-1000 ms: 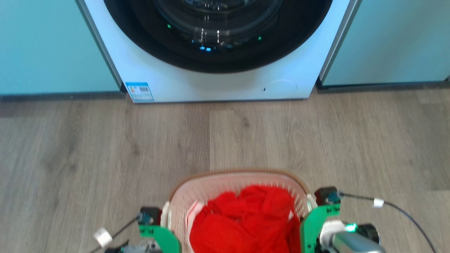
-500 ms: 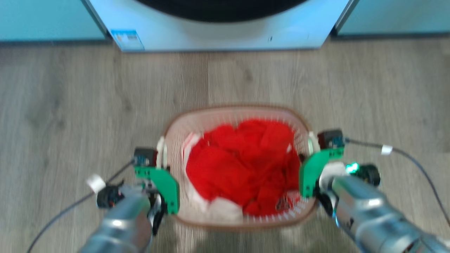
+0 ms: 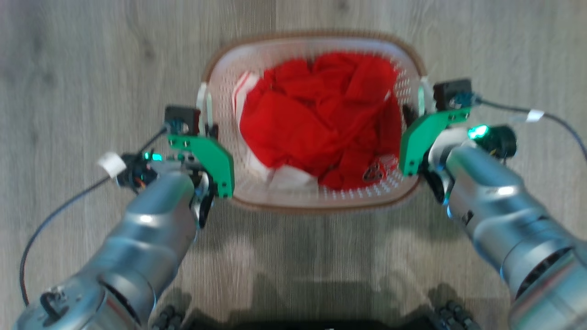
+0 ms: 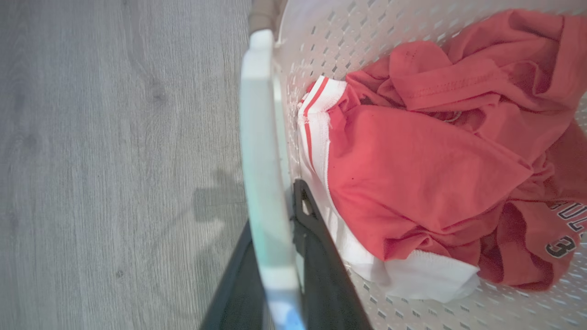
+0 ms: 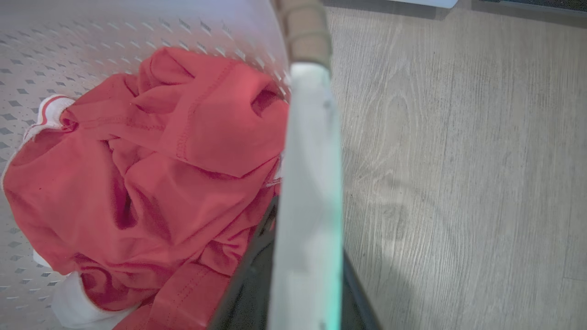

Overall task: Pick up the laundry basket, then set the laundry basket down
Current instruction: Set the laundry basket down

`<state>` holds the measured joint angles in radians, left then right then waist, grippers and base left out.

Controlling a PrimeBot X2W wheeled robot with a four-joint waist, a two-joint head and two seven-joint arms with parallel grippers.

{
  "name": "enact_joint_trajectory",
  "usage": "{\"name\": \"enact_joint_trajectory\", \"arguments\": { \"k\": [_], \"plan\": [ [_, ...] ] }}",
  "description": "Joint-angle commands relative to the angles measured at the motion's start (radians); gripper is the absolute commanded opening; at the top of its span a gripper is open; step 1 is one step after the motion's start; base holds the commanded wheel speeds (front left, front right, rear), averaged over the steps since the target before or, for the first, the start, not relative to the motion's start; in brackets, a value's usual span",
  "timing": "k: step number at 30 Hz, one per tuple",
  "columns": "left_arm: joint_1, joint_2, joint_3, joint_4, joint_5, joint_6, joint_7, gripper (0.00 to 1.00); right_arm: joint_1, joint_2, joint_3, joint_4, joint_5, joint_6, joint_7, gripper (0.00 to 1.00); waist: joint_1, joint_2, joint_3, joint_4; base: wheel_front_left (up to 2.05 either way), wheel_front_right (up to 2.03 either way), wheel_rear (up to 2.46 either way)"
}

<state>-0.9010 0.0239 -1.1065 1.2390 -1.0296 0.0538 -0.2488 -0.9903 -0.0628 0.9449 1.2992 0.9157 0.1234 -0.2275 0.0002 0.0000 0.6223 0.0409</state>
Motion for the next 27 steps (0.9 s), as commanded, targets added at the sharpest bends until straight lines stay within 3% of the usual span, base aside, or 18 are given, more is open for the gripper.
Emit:
{"name": "enact_joint_trajectory", "arguments": {
  "k": [1,13,27],
  "plan": [
    [-0.047,0.026,0.018,-0.011,0.015,0.01,-0.011,0.0,0.009,0.0,0.009,-0.009,-0.037,0.007,-0.015,0.0,-0.0002,0.0,0.084,0.017,0.0,0.0,0.0],
    [-0.121,0.026,0.029,-0.06,0.061,0.037,-0.013,0.0,-0.038,-0.027,-0.098,-0.009,-0.149,0.007,-0.017,0.0,-0.0002,0.0,0.212,0.042,0.0,0.0,0.0],
    [-0.129,0.026,0.035,-0.09,0.085,0.041,-0.013,0.0,-0.028,-0.019,-0.222,-0.009,-0.271,0.007,-0.012,0.0,-0.0002,0.0,0.275,0.049,0.0,0.0,0.0]
  ]
}}
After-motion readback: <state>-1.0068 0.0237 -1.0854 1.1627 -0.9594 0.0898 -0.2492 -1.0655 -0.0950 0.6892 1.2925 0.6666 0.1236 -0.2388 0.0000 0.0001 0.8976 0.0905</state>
